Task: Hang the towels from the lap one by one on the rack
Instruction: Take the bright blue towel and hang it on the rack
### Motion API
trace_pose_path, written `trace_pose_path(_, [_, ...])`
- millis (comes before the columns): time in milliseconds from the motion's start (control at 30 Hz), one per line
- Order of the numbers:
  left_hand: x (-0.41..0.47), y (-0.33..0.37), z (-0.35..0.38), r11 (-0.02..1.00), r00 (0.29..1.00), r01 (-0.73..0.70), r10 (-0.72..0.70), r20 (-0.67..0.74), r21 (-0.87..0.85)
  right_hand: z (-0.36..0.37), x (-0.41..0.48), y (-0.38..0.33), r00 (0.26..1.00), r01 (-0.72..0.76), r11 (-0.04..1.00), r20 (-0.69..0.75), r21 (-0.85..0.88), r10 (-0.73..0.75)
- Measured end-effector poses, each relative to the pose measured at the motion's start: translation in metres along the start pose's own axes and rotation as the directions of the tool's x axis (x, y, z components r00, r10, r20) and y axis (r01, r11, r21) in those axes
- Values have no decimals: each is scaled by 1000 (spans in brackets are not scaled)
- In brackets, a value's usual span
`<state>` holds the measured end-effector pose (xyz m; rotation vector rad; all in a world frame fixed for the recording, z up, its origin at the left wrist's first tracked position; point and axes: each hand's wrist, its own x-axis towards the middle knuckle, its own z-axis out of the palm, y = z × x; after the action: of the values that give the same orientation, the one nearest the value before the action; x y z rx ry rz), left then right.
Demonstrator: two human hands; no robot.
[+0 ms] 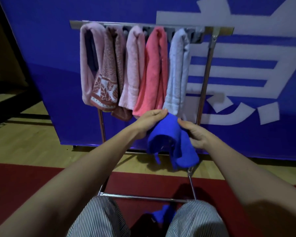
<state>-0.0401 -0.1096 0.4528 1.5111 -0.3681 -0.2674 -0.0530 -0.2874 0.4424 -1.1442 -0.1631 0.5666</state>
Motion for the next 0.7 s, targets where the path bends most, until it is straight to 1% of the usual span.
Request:
trace_pose_path(67, [9,16,5,999,999,-33,33,9,-35,4,2,-25,995,94,996,13,7,-94])
trace_pose_path(133, [19,33,9,999,999,-33,33,4,-37,10,2,-53,989,151,988,12,-38,-151])
trace_pose_path(200, [27,52,9,998,998,-58,57,25,27,12,4,-82,982,184,978,-21,-99,-187])
trace_pose_path(267, [37,71,5,987,993,-109,101,69,118,17,3,-108,973,181,960,-101,-215,-206])
trace_pose_path(300, [44,83,5,983,990,-133,125,67,129,19,2,-124,968,181,951,-126,-252,-217])
trace_pose_path(367, [53,104,7,982,985,-170,169,12,86,18,3,-145,964,184,942,-134,-281,-229])
trace_pose_path(433, [70,126,10,976,972,-216,218,-89,35,15,11,-169,960,209,938,-122,-278,-250])
trace_pose_path(467, [80,138,11,971,960,-234,237,-146,37,17,17,-183,952,236,926,-123,-294,-281])
trace_pose_path(533, [102,157,13,961,931,-267,277,-236,74,21,30,-207,924,289,891,-141,-350,-355])
trace_pose_path(600, [124,169,13,945,897,-294,325,-298,146,24,43,-228,893,330,853,-159,-404,-420])
trace_pose_path(700, [156,186,12,914,824,-357,405,-396,193,20,63,-255,826,400,813,-217,-424,-520])
